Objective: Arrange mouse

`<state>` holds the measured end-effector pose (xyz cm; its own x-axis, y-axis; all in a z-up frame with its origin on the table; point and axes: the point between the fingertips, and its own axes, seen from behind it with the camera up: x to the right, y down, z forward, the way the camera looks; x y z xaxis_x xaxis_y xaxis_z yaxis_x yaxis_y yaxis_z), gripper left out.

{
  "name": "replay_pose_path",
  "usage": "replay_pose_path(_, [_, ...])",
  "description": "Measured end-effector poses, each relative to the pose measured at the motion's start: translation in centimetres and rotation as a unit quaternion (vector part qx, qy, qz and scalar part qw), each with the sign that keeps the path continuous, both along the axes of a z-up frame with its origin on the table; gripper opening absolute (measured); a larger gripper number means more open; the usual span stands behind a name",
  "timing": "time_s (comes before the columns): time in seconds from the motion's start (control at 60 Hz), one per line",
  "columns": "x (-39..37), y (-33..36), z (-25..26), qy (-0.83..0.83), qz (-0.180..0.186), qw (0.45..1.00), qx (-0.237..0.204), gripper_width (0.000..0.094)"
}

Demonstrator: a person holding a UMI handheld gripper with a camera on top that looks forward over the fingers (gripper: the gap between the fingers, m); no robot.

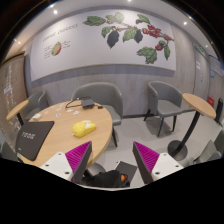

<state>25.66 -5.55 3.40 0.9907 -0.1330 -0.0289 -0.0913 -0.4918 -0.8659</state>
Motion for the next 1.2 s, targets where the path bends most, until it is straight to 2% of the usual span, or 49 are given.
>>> replay_pose_path(0.167, [-6.7,4.0,-2.2,0.030,0.098,0.995,-0.013,0.0855])
replay_pose_path(0.283, [-8.5,5.5,-3.4,0.038,0.118,0.991,-0.046,0.0853])
replay_pose_path(0.317, [-9.7,7.1,-4.1,0.034,0.113,0.992,-0.048,0.0851])
replay_pose_path(0.417, [-11.4,9.3,-4.4,0.033,0.126,0.990,-0.059,0.0848])
replay_pose_path(0.6, [-12.0,14.1,-4.7,0.033,0.099,0.991,-0.079,0.0816])
replay_pose_path(0.65, [-11.9,15.2,-4.8,0.031,0.084,0.993,-0.078,0.0761])
replay_pose_path(0.717, [-10.9,16.1,-5.2,-0.005,0.060,0.995,-0.080,0.0570])
replay_pose_path(0.733, [-10.8,16.2,-5.1,-0.009,0.056,0.995,-0.080,0.0562])
replay_pose_path(0.8, [-11.7,16.9,-5.1,0.012,0.051,0.997,-0.061,0.0471])
replay_pose_path(0.9, [-11.6,16.5,-4.6,0.023,0.047,0.997,-0.061,0.0353])
replay_pose_path(1.017, [-13.4,15.8,0.5,0.018,0.038,0.999,-0.003,0.0341])
replay_pose_path(1.117, [-21.3,14.3,6.6,0.043,0.076,0.995,0.053,0.0338])
replay_pose_path(1.2, [-28.4,12.8,7.4,0.040,0.112,0.991,0.066,0.0341])
